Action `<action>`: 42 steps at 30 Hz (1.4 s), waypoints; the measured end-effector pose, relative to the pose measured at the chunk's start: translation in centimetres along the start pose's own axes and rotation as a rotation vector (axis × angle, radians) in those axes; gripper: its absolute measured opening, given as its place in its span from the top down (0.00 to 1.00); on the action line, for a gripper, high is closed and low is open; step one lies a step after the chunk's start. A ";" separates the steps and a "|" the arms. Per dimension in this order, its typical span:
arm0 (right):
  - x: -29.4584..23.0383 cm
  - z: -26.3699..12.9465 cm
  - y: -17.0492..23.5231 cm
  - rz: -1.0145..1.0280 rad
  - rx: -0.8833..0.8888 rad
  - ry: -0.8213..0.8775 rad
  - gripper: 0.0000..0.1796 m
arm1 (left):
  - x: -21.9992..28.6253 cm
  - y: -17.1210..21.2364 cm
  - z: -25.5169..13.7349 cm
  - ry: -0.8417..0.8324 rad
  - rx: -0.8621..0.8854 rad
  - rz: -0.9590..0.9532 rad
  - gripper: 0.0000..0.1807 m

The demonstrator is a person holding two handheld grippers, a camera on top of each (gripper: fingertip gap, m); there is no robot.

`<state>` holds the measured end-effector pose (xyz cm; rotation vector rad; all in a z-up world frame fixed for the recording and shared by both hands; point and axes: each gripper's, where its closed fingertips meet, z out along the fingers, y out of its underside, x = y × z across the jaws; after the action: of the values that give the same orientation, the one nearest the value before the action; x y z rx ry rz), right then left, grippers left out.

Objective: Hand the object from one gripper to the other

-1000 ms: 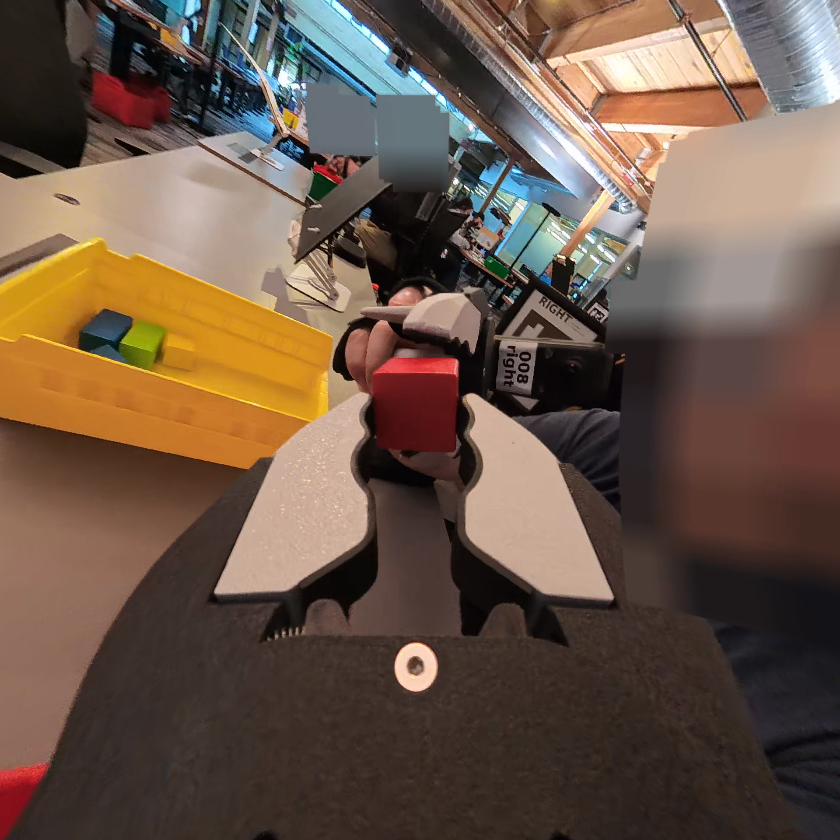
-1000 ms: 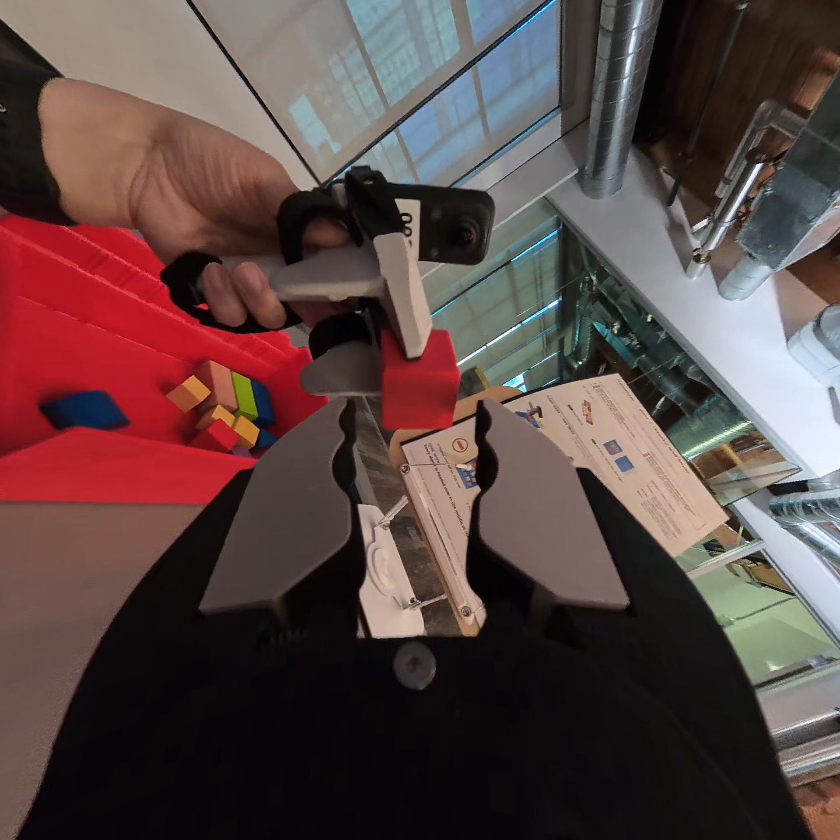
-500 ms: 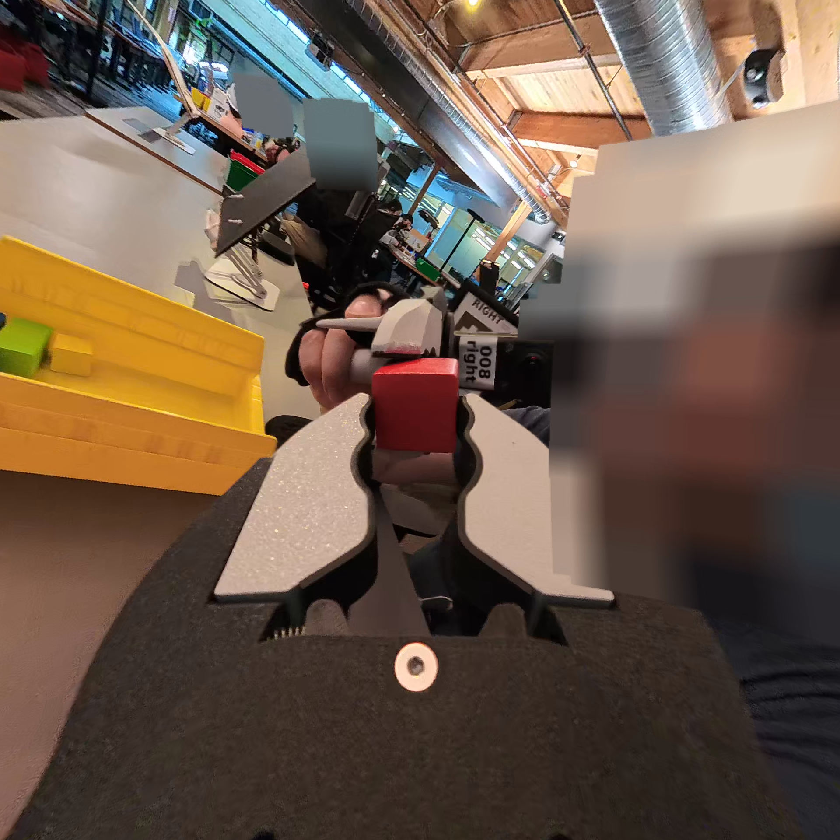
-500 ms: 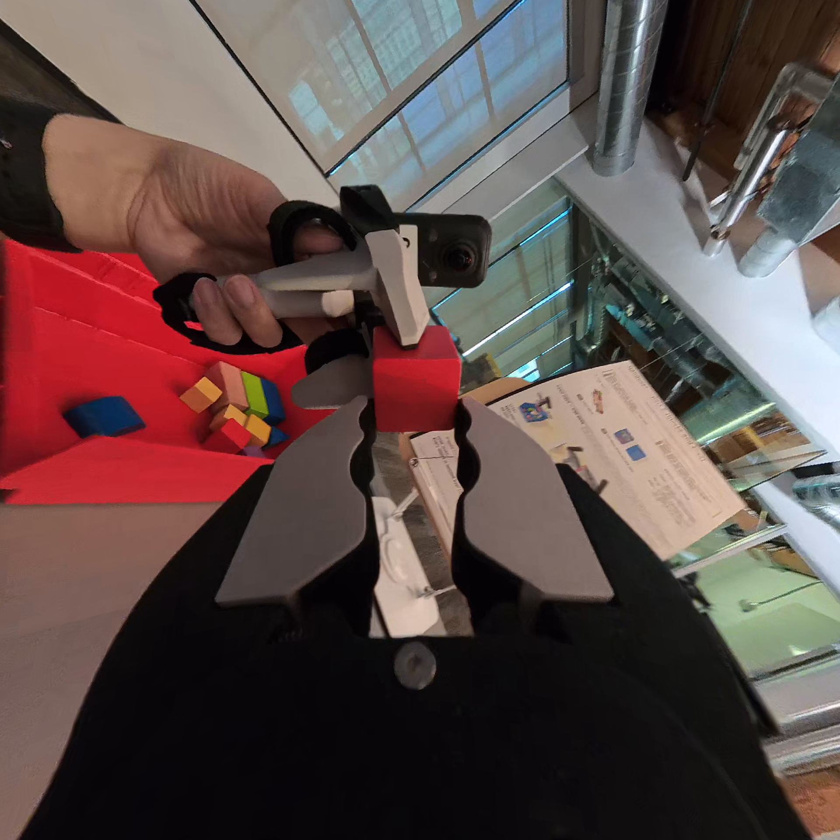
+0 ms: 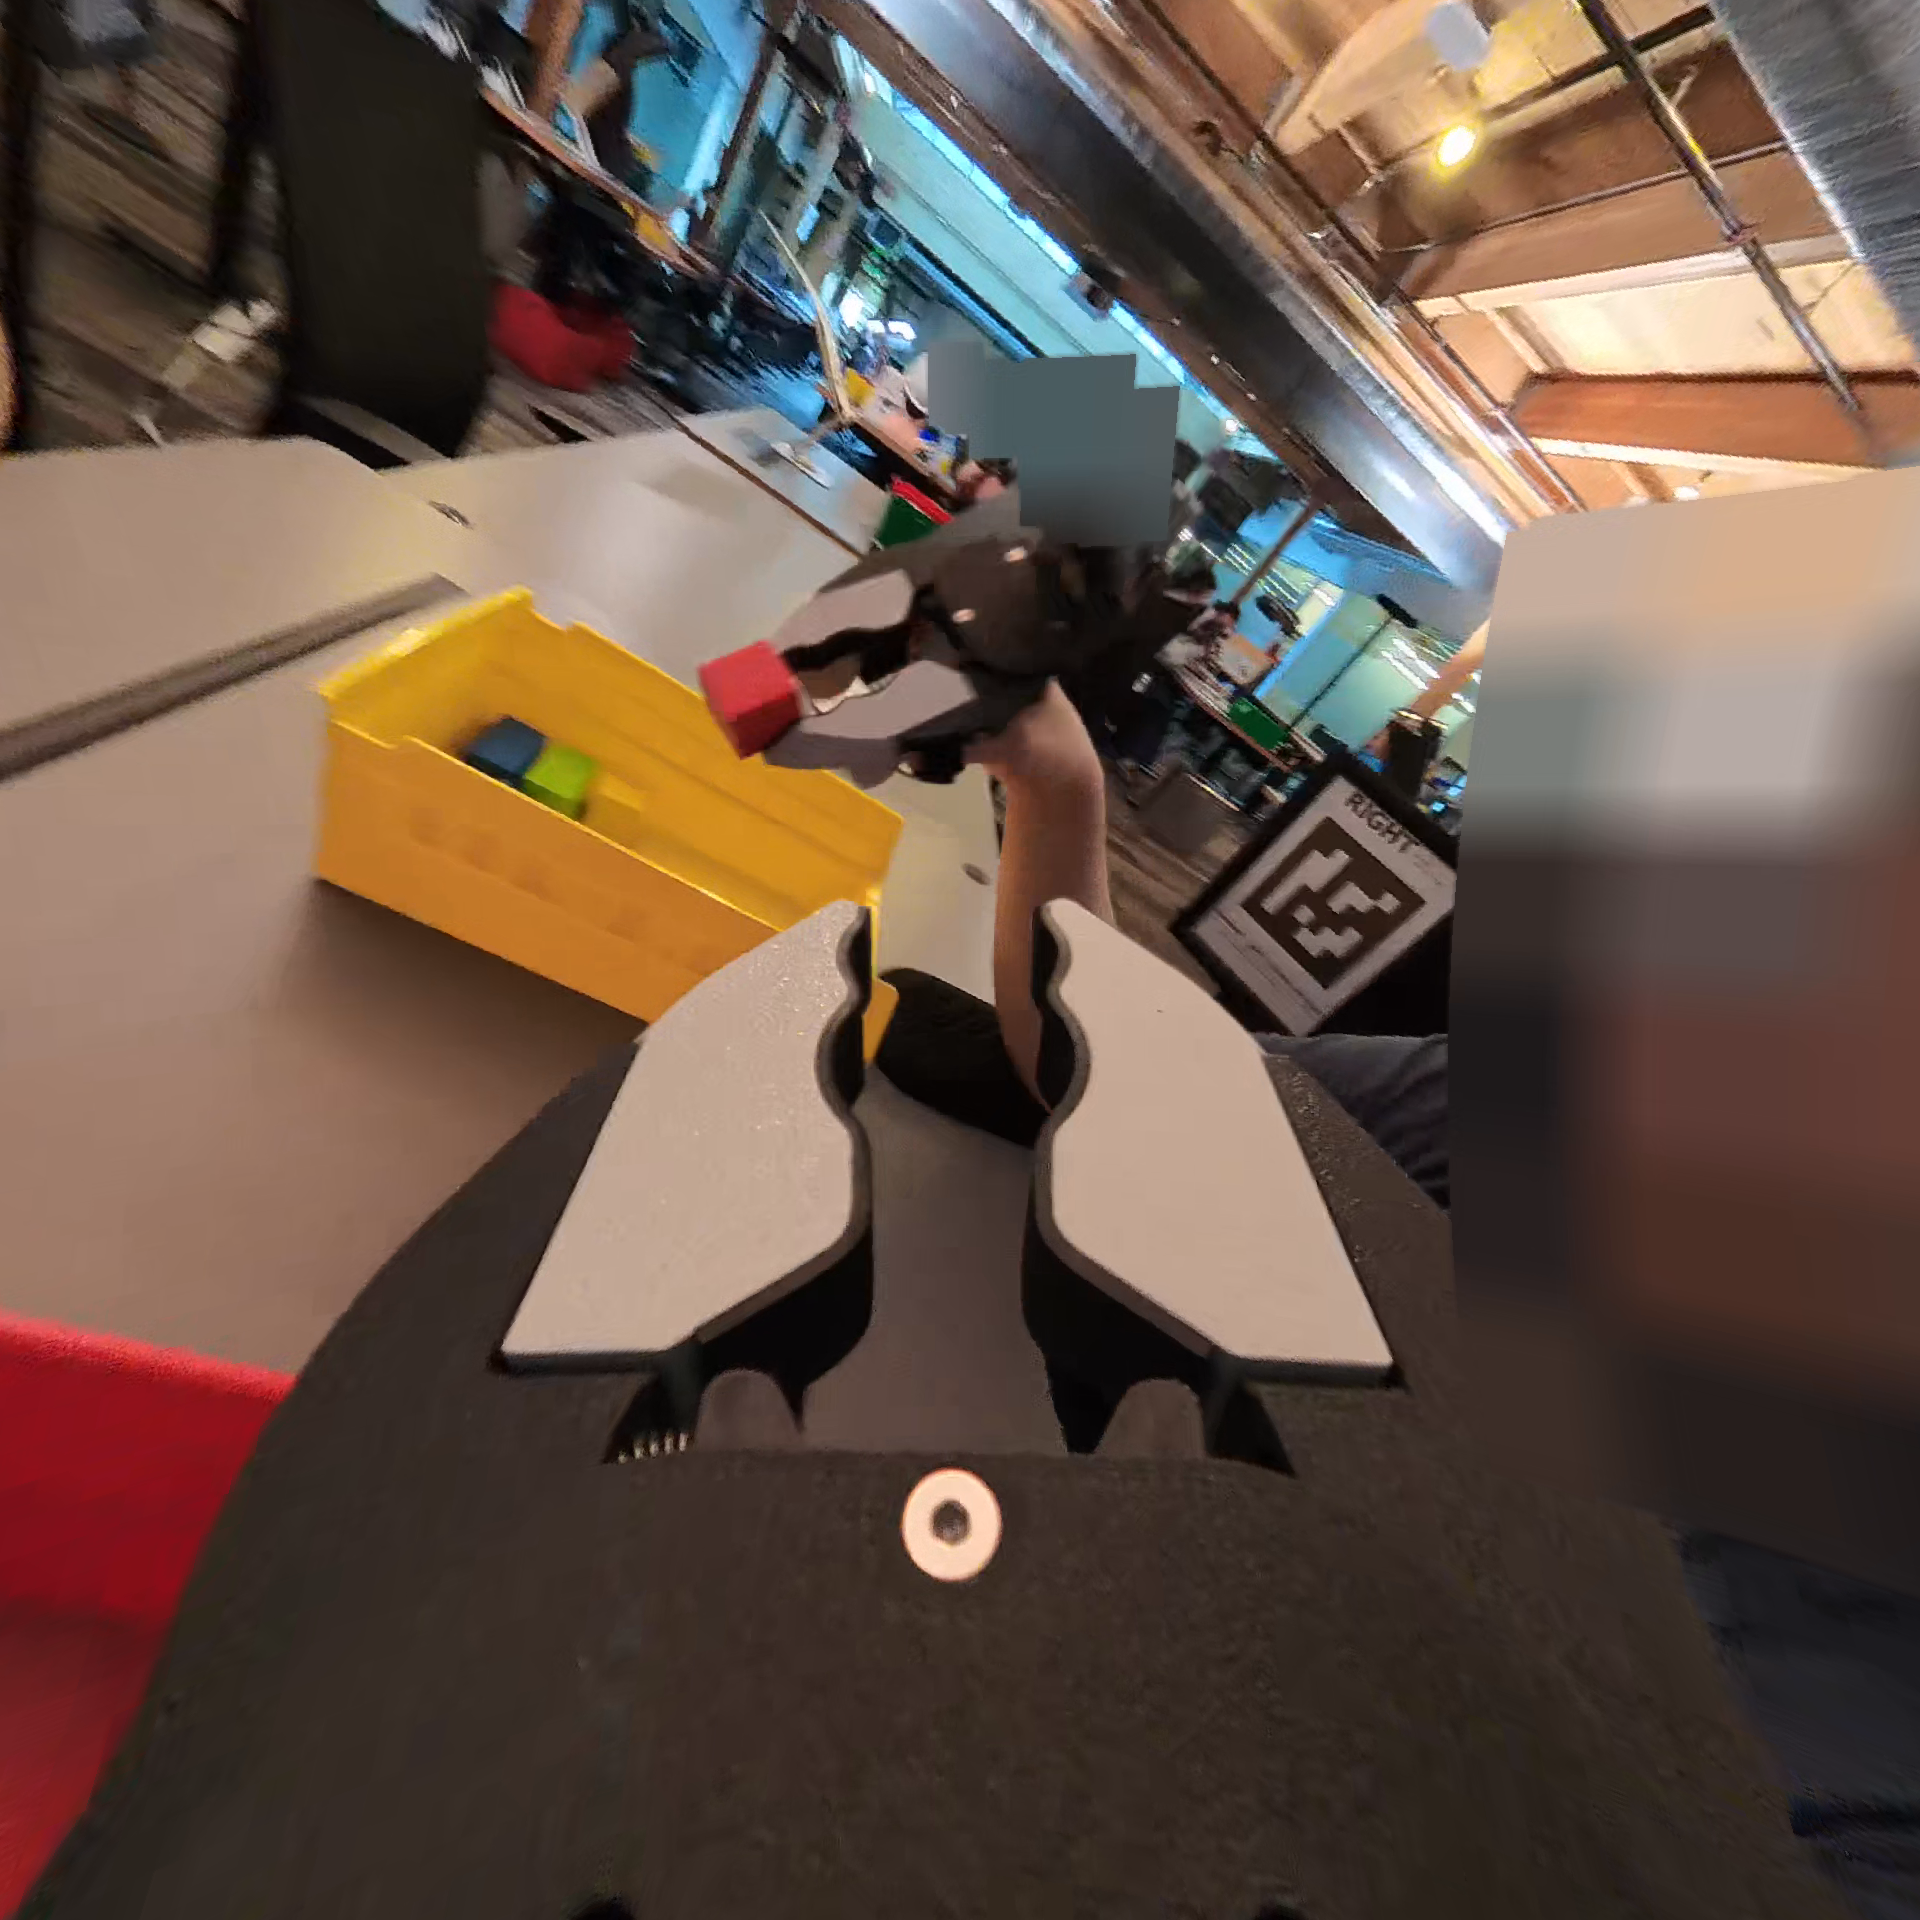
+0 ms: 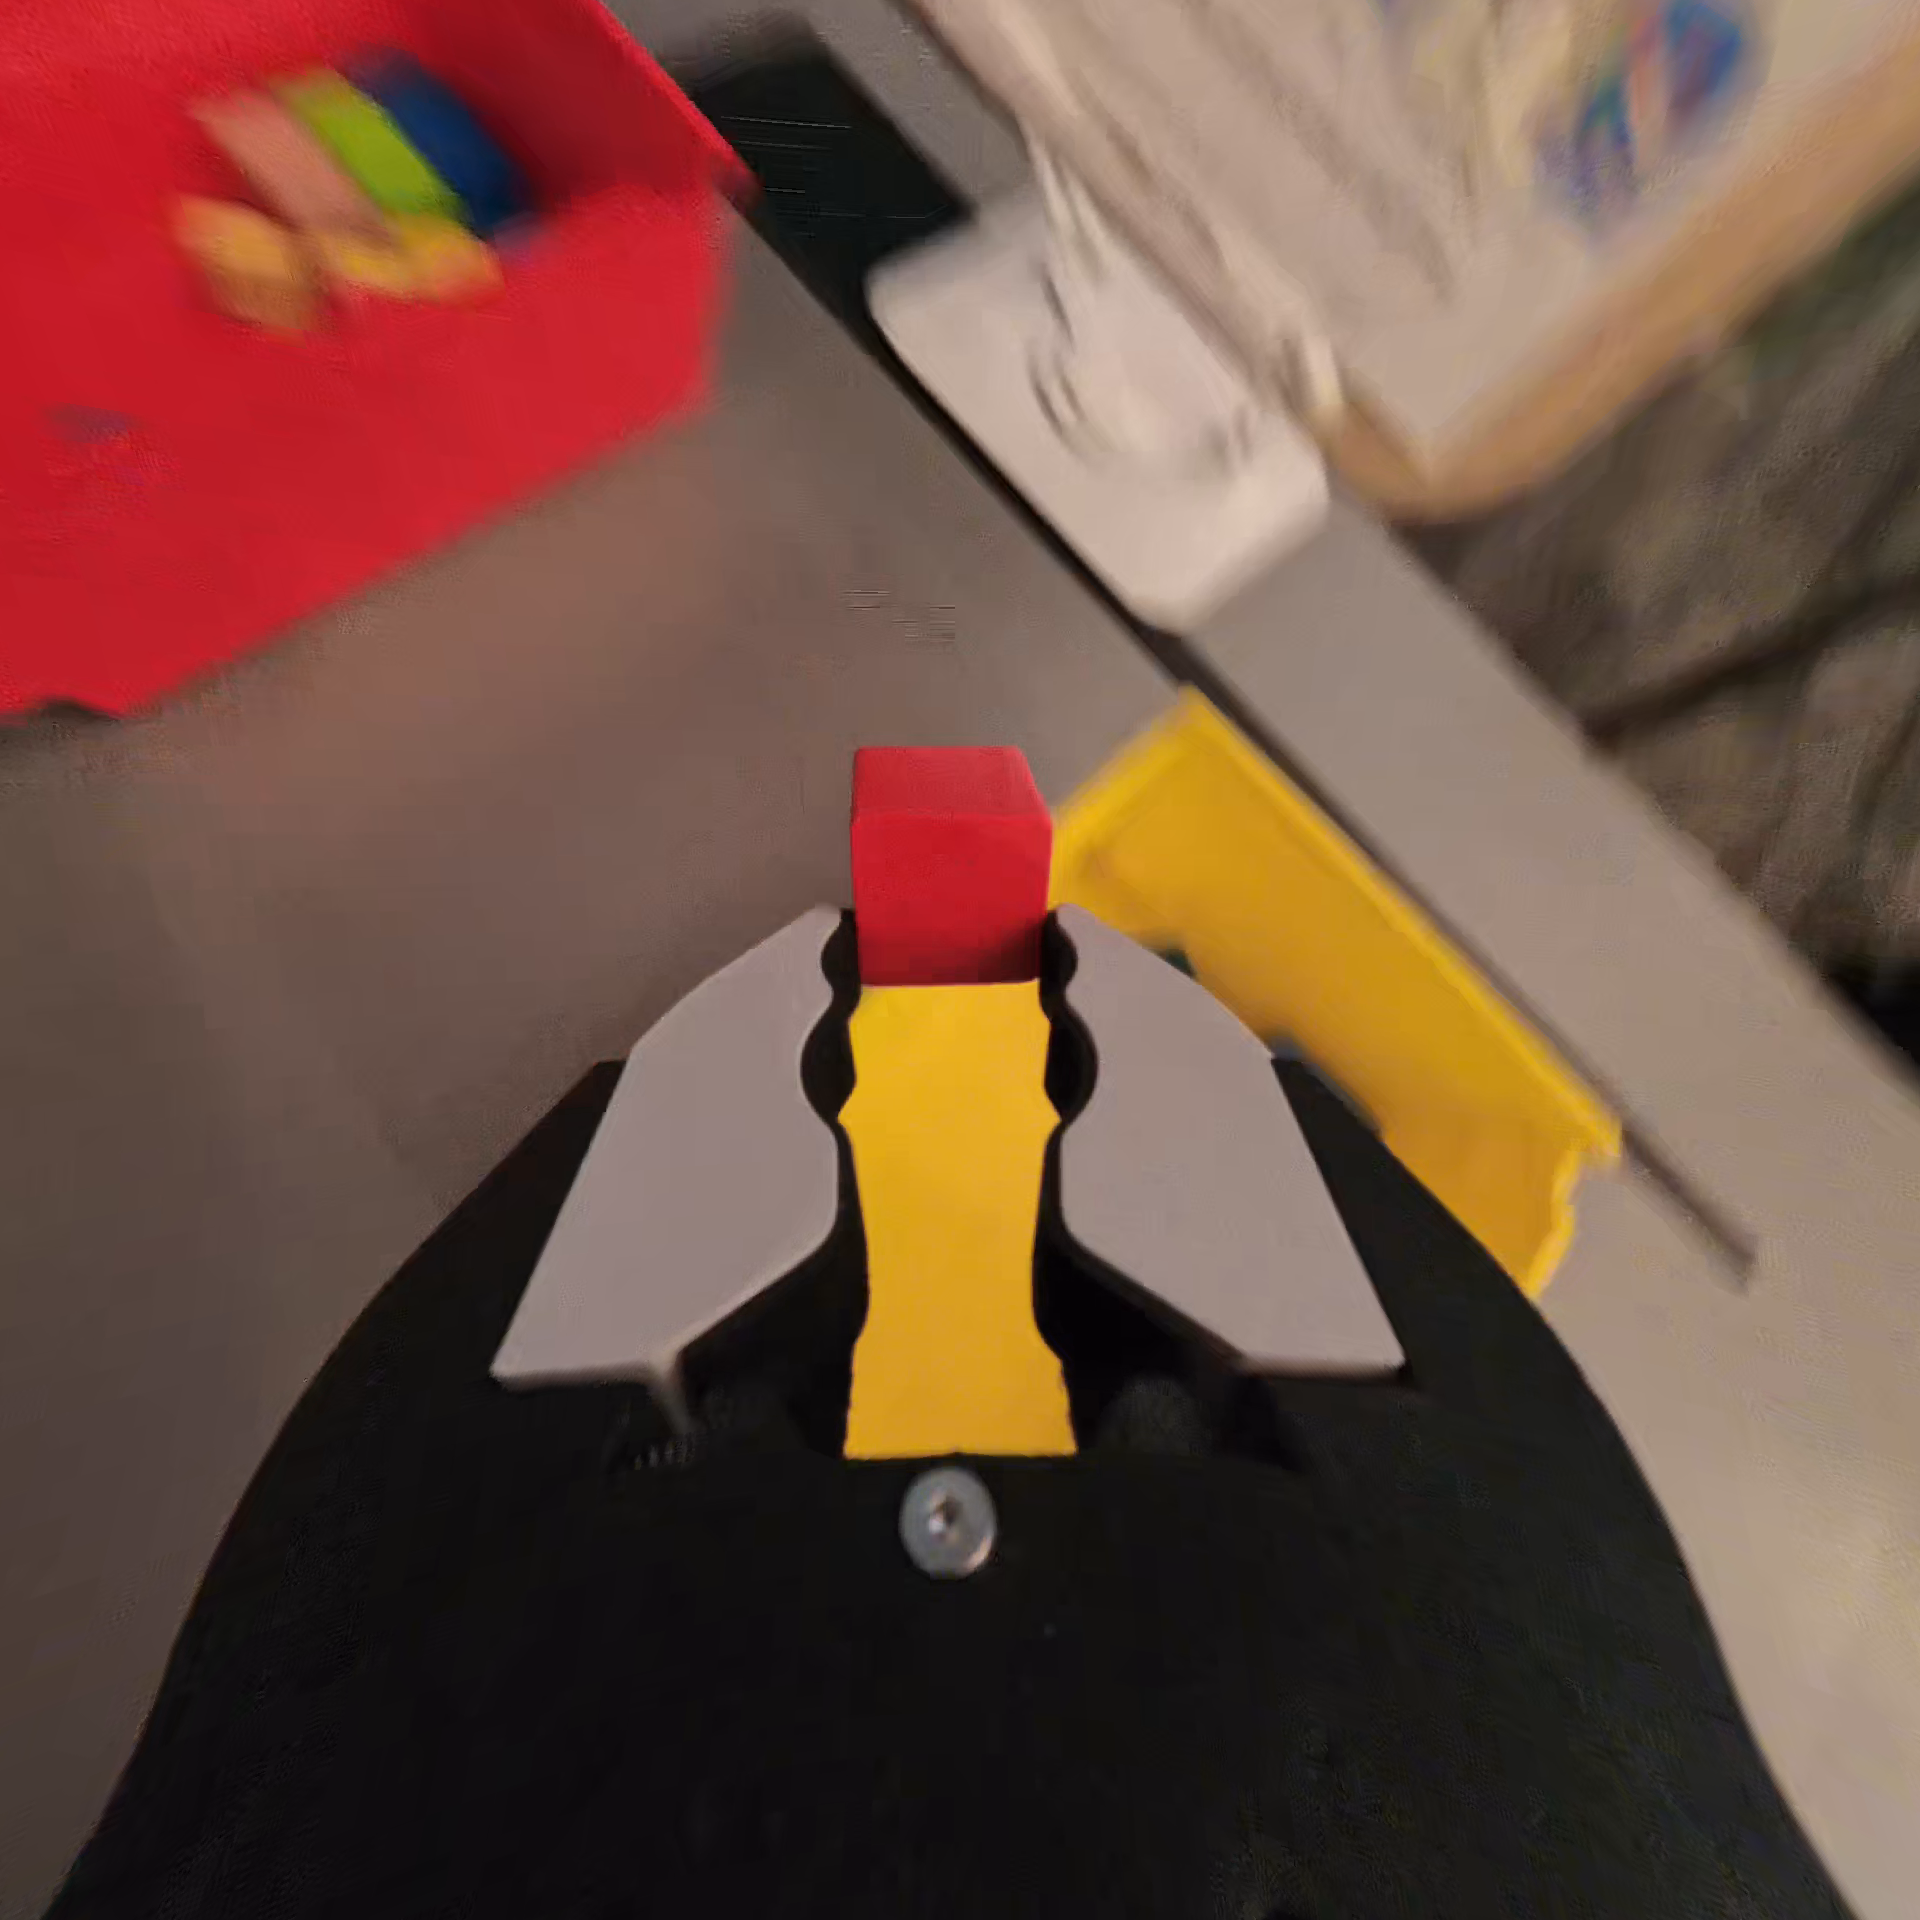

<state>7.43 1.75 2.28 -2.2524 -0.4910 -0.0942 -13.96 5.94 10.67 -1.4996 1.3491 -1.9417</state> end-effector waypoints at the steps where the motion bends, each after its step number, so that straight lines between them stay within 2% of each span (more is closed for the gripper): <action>1: 2.0 0.9 2.7 0.093 -0.105 0.023 0.81 | 0.3 -0.5 -0.5 -0.009 0.026 0.027 0.84; 3: 4.2 2.6 7.3 0.233 -0.264 0.004 0.81 | 1.2 -1.7 -1.4 -0.014 0.089 0.088 0.89; 5: 5.0 4.2 10.0 0.327 -0.343 -0.038 0.81 | 1.8 -2.5 -2.4 -0.035 0.140 0.144 0.94; 9: 5.5 5.9 14.6 0.414 -0.541 -0.031 0.81 | 2.3 -3.0 -3.8 -0.105 0.163 0.227 0.92; 16: 6.4 7.7 18.0 0.476 -0.669 0.032 0.81 | 2.9 -2.4 -3.7 -0.170 0.105 0.320 0.91; 20: 6.9 8.1 19.0 0.476 -0.705 0.072 0.81 | 3.1 -1.9 -3.3 -0.181 0.082 0.394 0.94; 24: 7.4 8.3 19.1 0.485 -0.697 0.097 0.81 | 2.7 -2.0 -3.8 -0.219 0.094 0.424 0.93; 29: 7.5 8.3 18.9 0.502 -0.688 0.079 0.81 | 0.9 -1.4 -5.0 -0.368 0.029 0.429 0.89; 32: 7.5 7.7 18.0 0.487 -0.649 0.066 0.80 | -1.6 -0.6 -6.8 -0.561 -0.063 0.421 0.88; 38: 7.9 4.7 13.2 0.453 -0.436 0.065 0.79 | -8.0 3.0 -12.6 -0.990 -0.368 0.342 0.88; 42: 8.2 2.4 11.2 0.432 -0.345 0.098 0.79 | -11.6 6.0 -14.3 -1.091 -0.513 0.192 0.89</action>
<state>19.00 -0.61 -5.45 -2.6245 0.0795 -0.0697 -23.74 18.24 -0.71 -2.0546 1.3533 -0.4204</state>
